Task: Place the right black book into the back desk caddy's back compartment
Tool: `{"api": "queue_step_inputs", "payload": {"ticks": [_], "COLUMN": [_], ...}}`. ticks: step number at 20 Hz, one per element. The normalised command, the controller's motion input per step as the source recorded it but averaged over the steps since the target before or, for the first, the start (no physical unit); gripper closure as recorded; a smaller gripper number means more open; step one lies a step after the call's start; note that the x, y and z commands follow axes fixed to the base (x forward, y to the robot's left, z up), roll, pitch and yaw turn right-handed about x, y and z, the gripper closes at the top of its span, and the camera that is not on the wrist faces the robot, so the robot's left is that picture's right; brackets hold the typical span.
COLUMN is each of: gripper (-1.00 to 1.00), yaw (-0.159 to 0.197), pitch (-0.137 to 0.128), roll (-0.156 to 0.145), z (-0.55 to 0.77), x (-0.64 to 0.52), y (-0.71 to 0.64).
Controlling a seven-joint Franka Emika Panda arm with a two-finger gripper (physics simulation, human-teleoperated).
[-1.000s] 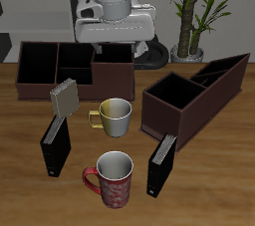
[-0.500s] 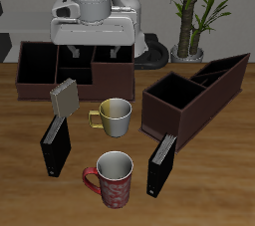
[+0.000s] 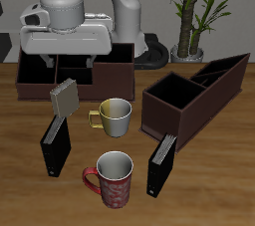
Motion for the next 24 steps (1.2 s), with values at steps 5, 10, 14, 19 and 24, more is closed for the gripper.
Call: {"api": "queue_step_inputs", "payload": {"ticks": [5,10,14,19,24], "gripper": [-1.0,-1.0,-1.0,-1.0,-1.0], "yaw": [-0.016,-0.029,-0.079,-0.042,-0.023], "pitch": [-0.039,-0.037,-0.071,-0.056,-0.049], "roll": [-0.005,-0.025,-0.035,-0.016,-0.033], "z": [-0.06,-0.13,-0.16,-0.21,-0.23], "x": [0.29,0.15,0.04,0.05,0.03], "y": [-0.36,-0.24,-0.07,-0.08,-0.1]}}
